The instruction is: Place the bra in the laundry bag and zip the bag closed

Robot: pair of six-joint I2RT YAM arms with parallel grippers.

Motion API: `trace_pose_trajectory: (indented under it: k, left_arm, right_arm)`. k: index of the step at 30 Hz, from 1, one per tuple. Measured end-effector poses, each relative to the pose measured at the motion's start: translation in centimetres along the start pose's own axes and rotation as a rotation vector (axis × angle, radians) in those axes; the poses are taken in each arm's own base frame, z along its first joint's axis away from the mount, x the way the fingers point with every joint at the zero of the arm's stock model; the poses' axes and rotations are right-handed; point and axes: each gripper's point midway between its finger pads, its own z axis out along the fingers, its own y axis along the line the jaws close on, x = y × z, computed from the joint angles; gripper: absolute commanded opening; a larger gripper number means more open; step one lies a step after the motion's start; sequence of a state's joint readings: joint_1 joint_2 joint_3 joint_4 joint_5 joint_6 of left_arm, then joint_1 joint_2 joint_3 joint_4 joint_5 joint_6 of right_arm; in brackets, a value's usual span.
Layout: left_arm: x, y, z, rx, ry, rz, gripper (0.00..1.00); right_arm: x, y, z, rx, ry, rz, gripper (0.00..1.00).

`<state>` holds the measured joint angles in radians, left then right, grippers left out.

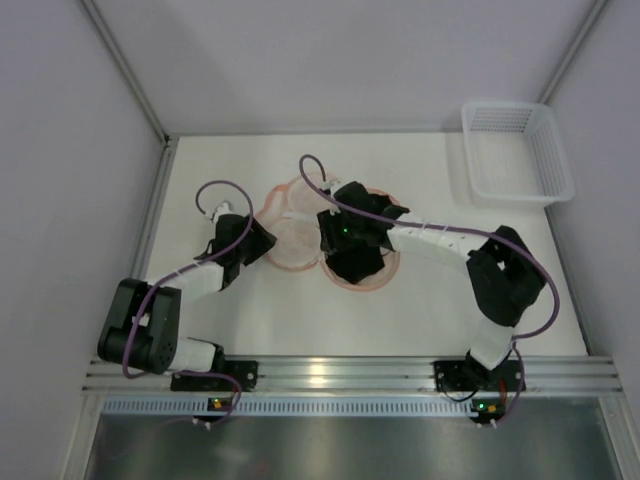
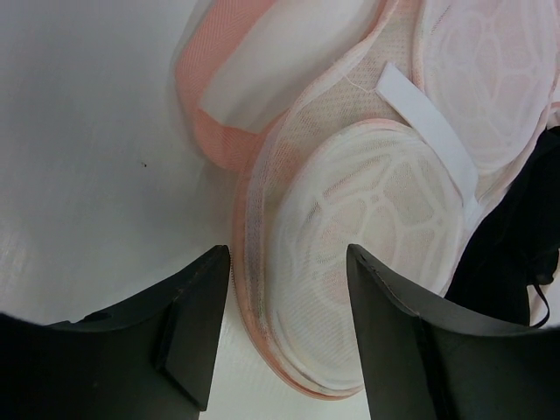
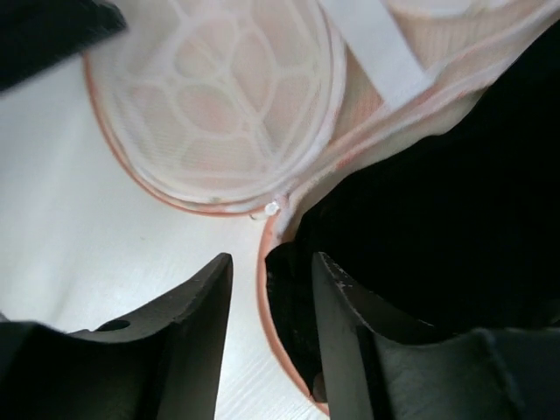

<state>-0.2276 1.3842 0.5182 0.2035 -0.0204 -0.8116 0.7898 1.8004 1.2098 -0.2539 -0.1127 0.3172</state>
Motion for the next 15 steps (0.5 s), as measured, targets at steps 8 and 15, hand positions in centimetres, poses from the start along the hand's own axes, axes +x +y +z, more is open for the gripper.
trace_pose_trajectory:
  k: [8,15]
  left_arm:
    - [-0.5,0.0,0.5,-0.005,-0.036,0.003,0.44]
    - [-0.9,-0.3,1.1,0.023,-0.084,0.037,0.06]
  right_arm:
    - [-8.3,1.5,-8.8,0.015,-0.282,-0.016,0.57]
    - [-7.6,-7.4,-13.8,0.214,-0.388,0.153,0.57]
